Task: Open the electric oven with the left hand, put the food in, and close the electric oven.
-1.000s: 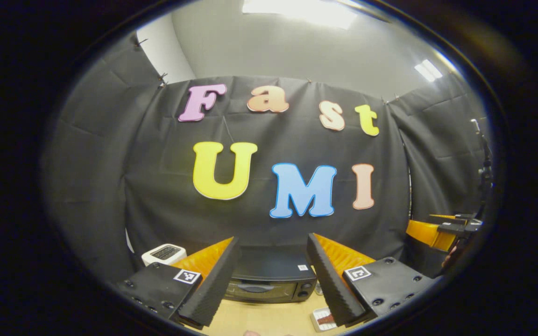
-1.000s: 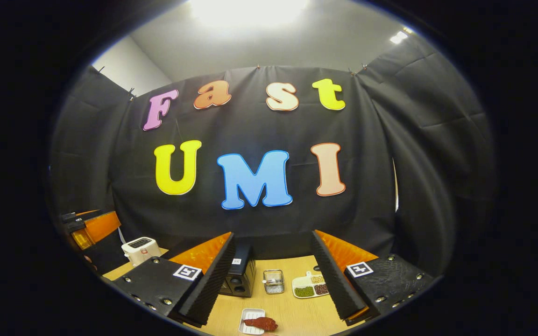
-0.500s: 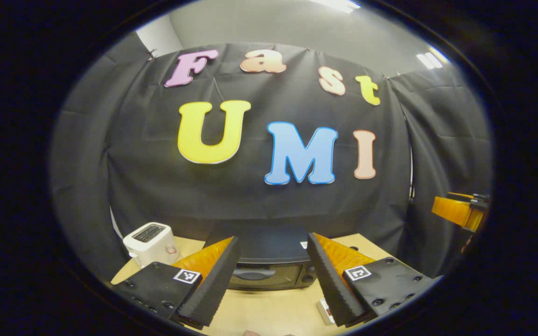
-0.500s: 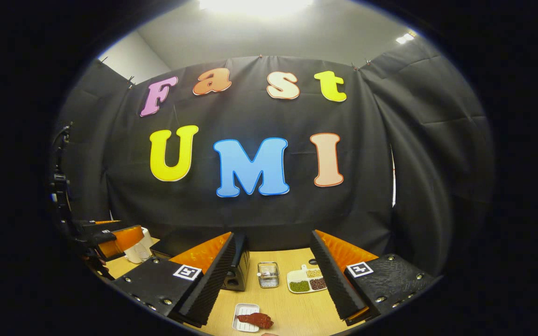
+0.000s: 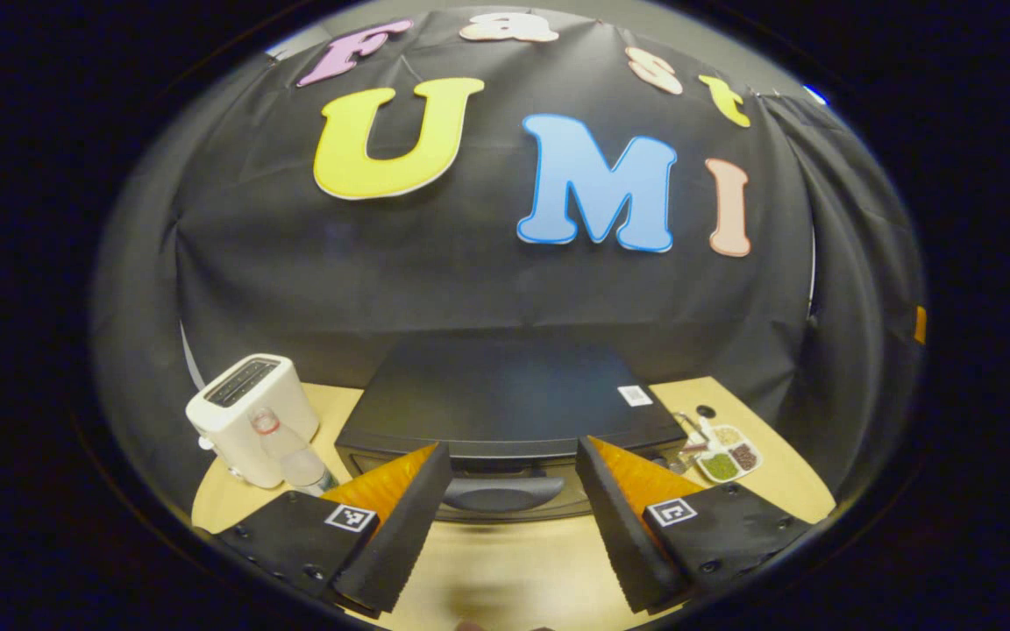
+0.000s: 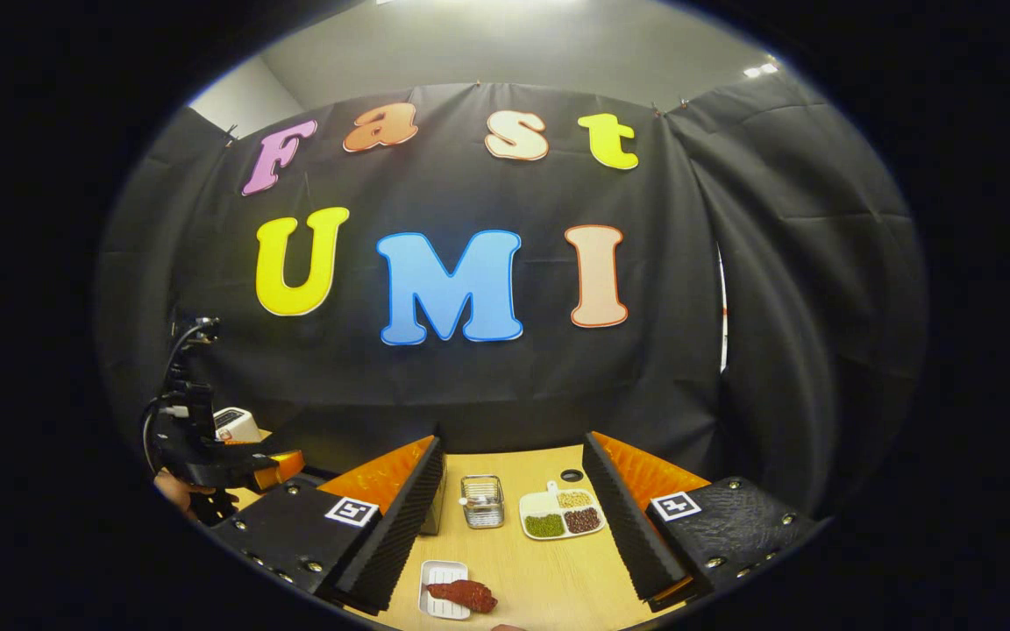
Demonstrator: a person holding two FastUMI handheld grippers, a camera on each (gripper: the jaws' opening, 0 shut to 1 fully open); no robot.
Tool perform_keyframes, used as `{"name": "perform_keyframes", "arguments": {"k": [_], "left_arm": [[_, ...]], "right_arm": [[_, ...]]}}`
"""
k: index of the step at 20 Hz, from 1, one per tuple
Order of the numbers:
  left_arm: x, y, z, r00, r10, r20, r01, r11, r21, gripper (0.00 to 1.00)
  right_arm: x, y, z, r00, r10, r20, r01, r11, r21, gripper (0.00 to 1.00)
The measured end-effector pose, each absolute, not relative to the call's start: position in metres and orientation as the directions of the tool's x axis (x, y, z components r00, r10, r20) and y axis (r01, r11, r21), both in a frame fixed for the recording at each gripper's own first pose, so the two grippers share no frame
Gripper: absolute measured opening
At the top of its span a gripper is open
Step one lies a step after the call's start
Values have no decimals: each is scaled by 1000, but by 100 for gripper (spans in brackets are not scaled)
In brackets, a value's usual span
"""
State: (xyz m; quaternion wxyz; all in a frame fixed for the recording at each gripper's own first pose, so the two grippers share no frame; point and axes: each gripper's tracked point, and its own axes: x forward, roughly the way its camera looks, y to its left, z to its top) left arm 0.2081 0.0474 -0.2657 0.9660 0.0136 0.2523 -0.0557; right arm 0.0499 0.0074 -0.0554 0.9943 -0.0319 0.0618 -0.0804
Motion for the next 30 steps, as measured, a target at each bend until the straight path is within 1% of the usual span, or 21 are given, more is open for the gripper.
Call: {"name": "perform_keyframes", "arguments": {"k": [3, 4, 7, 10, 11, 12, 16, 17, 18, 19, 20, 23, 25, 27, 28, 30], "left_arm": [[223, 50, -288, 853, -100, -512, 121, 993, 9, 97], [228, 49, -295, 846, -100, -523, 121, 993, 5, 100], [236, 49, -317, 823, -100, -560, 112, 994, -13, 100], [234, 50, -324, 824, -83, -561, 124, 992, 35, 100], [232, 51, -322, 826, -82, -557, 133, 990, 51, 92], [233, 51, -322, 830, -79, -552, 130, 990, 53, 100], [225, 52, -323, 826, -75, -559, 117, 992, 39, 100], [221, 52, -324, 825, -74, -560, 117, 992, 41, 92], [216, 52, -324, 826, -73, -560, 116, 992, 42, 96], [209, 52, -326, 824, -71, -561, 115, 992, 43, 92], [202, 53, -327, 823, -68, -564, 110, 993, 40, 100], [180, 54, -333, 815, -63, -576, 95, 995, 26, 100], [165, 55, -340, 804, -63, -591, 92, 996, 19, 92], [152, 56, -347, 793, -63, -606, 94, 995, 19, 100], [147, 56, -351, 788, -61, -613, 92, 996, 19, 96], [139, 56, -358, 780, -55, -623, 87, 996, 21, 96]], "right_arm": [[55, 2, -60, 975, -184, -127, 174, 981, -86, 97], [56, 1, -61, 973, -188, -132, 178, 980, -87, 97], [59, 2, -63, 970, -197, -140, 185, 978, -93, 98], [63, 5, -61, 971, -197, -138, 184, 978, -101, 98], [65, 7, -62, 971, -193, -139, 180, 979, -100, 98], [66, 10, -62, 972, -189, -141, 176, 979, -100, 98], [66, 21, -57, 978, -163, -128, 150, 983, -103, 98], [66, 23, -56, 980, -157, -123, 144, 984, -104, 98], [65, 24, -53, 981, -151, -118, 140, 985, -103, 98], [64, 24, -53, 982, -148, -116, 136, 985, -101, 98], [62, 24, -52, 983, -145, -114, 134, 986, -99, 98], [57, 26, -50, 985, -132, -112, 125, 990, -69, 98], [53, 28, -47, 987, -121, -110, 116, 992, -52, 98], [50, 29, -43, 988, -116, -99, 111, 992, -52, 98], [49, 29, -42, 989, -114, -96, 110, 992, -55, 98], [44, 29, -43, 989, -111, -96, 106, 993, -59, 97]]}}
